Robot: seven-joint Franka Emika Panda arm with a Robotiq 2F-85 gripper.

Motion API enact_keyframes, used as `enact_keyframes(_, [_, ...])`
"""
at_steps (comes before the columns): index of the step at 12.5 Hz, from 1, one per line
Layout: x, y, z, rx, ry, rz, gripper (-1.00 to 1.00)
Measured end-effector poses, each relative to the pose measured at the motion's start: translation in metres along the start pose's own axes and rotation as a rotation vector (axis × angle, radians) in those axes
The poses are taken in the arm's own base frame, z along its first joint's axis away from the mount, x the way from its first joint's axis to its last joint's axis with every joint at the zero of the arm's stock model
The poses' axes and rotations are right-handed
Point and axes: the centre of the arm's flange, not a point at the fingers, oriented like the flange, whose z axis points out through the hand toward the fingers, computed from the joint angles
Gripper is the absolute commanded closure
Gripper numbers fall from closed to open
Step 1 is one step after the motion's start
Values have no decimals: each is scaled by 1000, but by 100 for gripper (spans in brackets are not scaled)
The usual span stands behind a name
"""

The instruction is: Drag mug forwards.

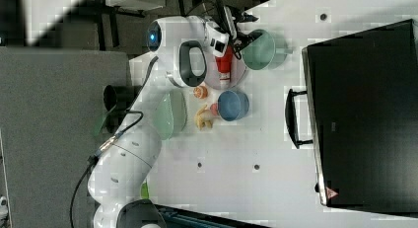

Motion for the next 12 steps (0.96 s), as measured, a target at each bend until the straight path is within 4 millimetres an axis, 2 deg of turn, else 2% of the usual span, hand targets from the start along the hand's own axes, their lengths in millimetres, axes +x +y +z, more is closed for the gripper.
enact_keyframes(2, [-1, 6, -6, -44, -8, -15, -100])
enact_keyframes(4, [-3, 22, -25, -121, -14, -78, -100])
enact_keyframes(5, [-4, 29, -46, -149, -29, -93, -100])
enact_keyframes(7, [-6, 34, -102, -189, -76, -99, -100])
enact_keyframes(9, [-11, 39, -170, -180, -93, -145, -100])
enact_keyframes(12, [-22, 59, -288, -103, -105, -261, -100])
